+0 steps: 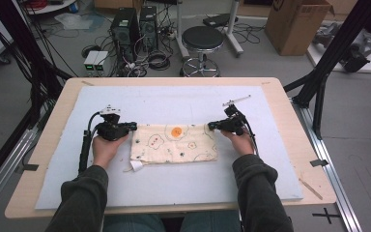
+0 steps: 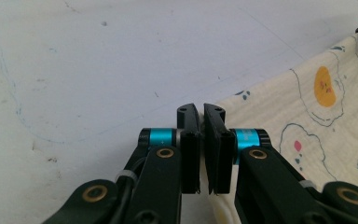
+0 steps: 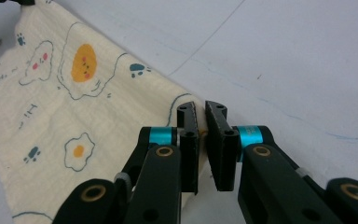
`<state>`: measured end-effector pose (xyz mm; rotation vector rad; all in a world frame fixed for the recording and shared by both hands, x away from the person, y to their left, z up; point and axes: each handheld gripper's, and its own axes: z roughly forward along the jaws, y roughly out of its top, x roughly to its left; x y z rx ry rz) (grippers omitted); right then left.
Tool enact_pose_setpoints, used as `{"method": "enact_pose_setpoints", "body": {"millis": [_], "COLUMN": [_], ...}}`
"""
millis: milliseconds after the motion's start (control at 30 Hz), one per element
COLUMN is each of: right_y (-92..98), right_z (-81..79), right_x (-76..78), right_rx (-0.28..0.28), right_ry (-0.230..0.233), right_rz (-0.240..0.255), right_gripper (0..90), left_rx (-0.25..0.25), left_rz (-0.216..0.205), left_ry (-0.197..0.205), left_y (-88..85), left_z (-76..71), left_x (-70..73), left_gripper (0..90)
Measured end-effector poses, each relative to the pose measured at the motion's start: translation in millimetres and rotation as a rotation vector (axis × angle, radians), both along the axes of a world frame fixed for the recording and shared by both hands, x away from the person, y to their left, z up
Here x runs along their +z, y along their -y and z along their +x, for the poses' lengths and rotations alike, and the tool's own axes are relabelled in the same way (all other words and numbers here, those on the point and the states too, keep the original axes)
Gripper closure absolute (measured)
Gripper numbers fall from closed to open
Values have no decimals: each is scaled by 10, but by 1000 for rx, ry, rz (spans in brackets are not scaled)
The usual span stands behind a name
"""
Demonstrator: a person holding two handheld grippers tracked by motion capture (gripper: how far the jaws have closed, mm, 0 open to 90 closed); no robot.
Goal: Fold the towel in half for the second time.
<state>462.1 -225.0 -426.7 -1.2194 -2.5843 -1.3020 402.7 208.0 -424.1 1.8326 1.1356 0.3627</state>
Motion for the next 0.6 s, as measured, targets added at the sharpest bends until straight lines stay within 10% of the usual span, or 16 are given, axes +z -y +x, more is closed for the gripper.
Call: {"method": "enact_pose_setpoints", "body": {"millis": [600], "right_y": [55], "right_z": [-152], "right_x": [109], "right_rx": [30], "right_ry": [54], "right_rz": [34], "right_gripper": [839], "left_rx": [-52], "left_rz": [-9], "left_ry": [58], "left_y": [-31], "left_z": [-159], "left_x": [61], "left_gripper": [850]}}
